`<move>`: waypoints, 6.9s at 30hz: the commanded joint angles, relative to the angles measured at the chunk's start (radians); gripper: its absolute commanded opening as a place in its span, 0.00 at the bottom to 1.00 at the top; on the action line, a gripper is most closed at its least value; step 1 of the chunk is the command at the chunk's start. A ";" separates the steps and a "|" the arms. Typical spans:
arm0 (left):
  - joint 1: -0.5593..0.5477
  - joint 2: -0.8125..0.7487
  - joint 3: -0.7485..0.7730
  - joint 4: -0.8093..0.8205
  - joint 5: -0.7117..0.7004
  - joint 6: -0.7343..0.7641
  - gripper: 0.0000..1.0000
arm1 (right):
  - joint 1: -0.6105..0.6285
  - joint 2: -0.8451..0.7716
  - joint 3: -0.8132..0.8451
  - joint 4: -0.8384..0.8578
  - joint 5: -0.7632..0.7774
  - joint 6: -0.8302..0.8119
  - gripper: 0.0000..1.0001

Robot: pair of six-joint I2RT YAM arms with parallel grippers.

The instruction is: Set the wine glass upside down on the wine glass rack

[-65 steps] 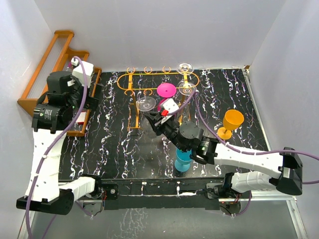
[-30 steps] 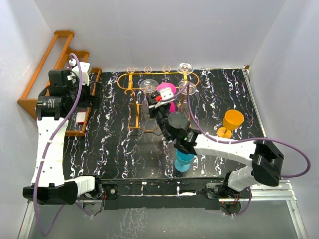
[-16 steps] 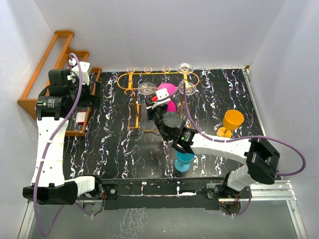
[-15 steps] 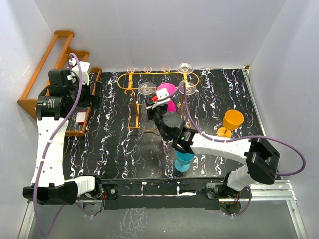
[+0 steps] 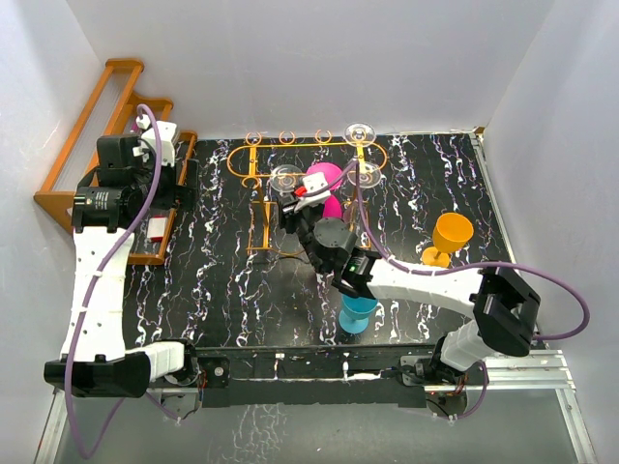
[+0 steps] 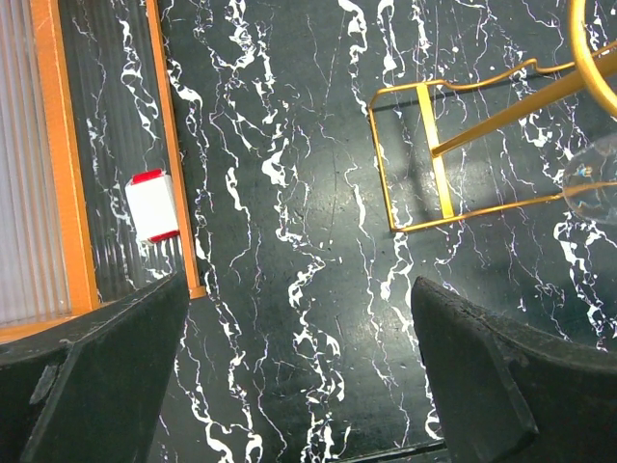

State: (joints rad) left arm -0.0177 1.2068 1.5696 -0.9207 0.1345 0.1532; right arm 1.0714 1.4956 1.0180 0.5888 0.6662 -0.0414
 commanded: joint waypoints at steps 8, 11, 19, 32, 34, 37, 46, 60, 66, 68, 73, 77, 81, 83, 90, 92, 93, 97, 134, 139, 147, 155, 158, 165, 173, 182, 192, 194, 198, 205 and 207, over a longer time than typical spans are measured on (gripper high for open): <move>-0.011 0.004 0.013 -0.040 -0.006 0.015 0.97 | 0.005 -0.131 -0.089 0.047 -0.091 0.074 0.50; -0.011 0.025 0.088 -0.104 0.006 0.032 0.97 | 0.006 -0.201 -0.109 -0.015 -0.182 0.131 0.59; -0.011 0.067 0.287 -0.279 0.017 0.114 0.97 | 0.025 -0.425 -0.168 -0.271 -0.418 0.271 0.98; -0.004 0.048 0.363 -0.234 -0.106 0.112 0.97 | 0.044 -0.958 -0.261 -0.415 -0.088 0.238 0.98; -0.005 0.044 0.367 -0.231 -0.115 0.113 0.97 | 0.044 -0.882 -0.109 -0.643 0.057 0.234 0.98; -0.004 0.046 0.340 -0.236 -0.127 0.120 0.97 | 0.042 -0.729 0.006 -0.825 0.219 0.259 0.98; 0.008 0.036 0.325 -0.243 -0.134 0.128 0.97 | -0.527 -0.663 -0.008 -0.729 -0.098 0.341 0.98; 0.015 0.055 0.337 -0.353 0.038 0.161 0.97 | -0.988 -0.570 0.106 -1.141 -0.498 0.441 0.24; 0.014 0.051 0.291 -0.346 0.030 0.162 0.97 | -0.987 -0.579 0.140 -1.340 -0.482 0.406 0.24; 0.013 0.050 0.283 -0.337 0.034 0.152 0.97 | -0.988 -0.573 0.131 -1.349 -0.487 0.409 0.27; 0.014 0.046 0.295 -0.342 0.085 0.145 0.97 | -0.988 -0.575 0.078 -1.324 -0.495 0.444 0.28; 0.012 0.045 0.288 -0.343 0.081 0.153 0.97 | -0.987 -0.546 0.045 -1.290 -0.515 0.458 0.28; 0.009 0.055 0.298 -0.370 0.099 0.163 0.97 | -0.988 -0.508 0.037 -1.269 -0.511 0.458 0.28; 0.006 0.054 0.298 -0.367 0.086 0.165 0.97 | -0.988 -0.484 0.035 -1.272 -0.485 0.445 0.28; -0.001 0.058 0.273 -0.385 0.092 0.179 0.97 | -0.988 -0.450 0.030 -1.273 -0.434 0.418 0.28; -0.002 0.059 0.271 -0.389 0.080 0.186 0.97 | -0.987 -0.450 0.026 -1.273 -0.419 0.408 0.29; -0.002 0.061 0.270 -0.388 0.074 0.189 0.97 | -0.988 -0.450 0.024 -1.273 -0.413 0.403 0.29; -0.004 0.062 0.265 -0.387 0.070 0.189 0.97 | -0.988 -0.442 0.010 -1.273 -0.396 0.394 0.28; -0.004 0.079 0.544 -0.242 -0.018 0.121 0.97 | -0.991 -0.658 0.146 -1.054 -0.381 0.315 0.08; -0.004 0.049 0.534 -0.039 0.151 -0.032 0.97 | -0.992 -0.573 0.399 -1.149 -0.420 0.331 0.08; -0.004 -0.173 0.049 0.835 0.604 -0.616 0.97 | -0.992 -0.821 0.148 -0.497 -0.595 0.585 0.08; -0.004 -0.183 -0.324 1.651 0.555 -1.294 0.96 | -0.992 -0.736 0.061 0.071 -0.600 0.908 0.08; -0.004 -0.166 -0.405 1.745 0.505 -1.465 0.95 | -0.990 -0.596 0.071 0.395 -0.661 1.024 0.08; -0.004 -0.147 -0.416 1.914 0.499 -1.506 0.92 | -0.669 -0.376 0.146 0.855 -0.478 0.834 0.08; 0.000 -0.164 -0.446 2.119 0.479 -1.412 0.92 | -0.237 -0.055 0.309 1.229 -0.507 0.594 0.08; 0.017 -0.207 -0.467 2.233 0.473 -1.440 0.92 | 0.053 -0.003 0.294 1.233 -0.434 0.393 0.08; 0.026 -0.235 -0.478 2.250 0.431 -1.499 0.90 | 0.174 0.083 0.384 1.234 -0.487 0.351 0.08; 0.025 -0.237 -0.473 2.232 0.423 -1.507 0.89 | 0.177 0.100 0.395 1.235 -0.481 0.373 0.08; 0.026 -0.225 -0.449 2.187 0.389 -1.551 0.83 | 0.183 0.120 0.388 1.235 -0.476 0.398 0.08; 0.028 -0.204 -0.412 2.159 0.357 -1.581 0.53 | 0.186 0.146 0.417 1.234 -0.513 0.412 0.08; 0.030 -0.200 -0.404 2.167 0.354 -1.581 0.41 | 0.189 0.150 0.414 1.235 -0.508 0.407 0.08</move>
State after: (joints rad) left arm 0.0048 1.0088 1.1194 1.2209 0.5240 -1.3987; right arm 1.2491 1.6413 1.3792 1.4528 0.1848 0.3676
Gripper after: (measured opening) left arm 0.498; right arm 0.082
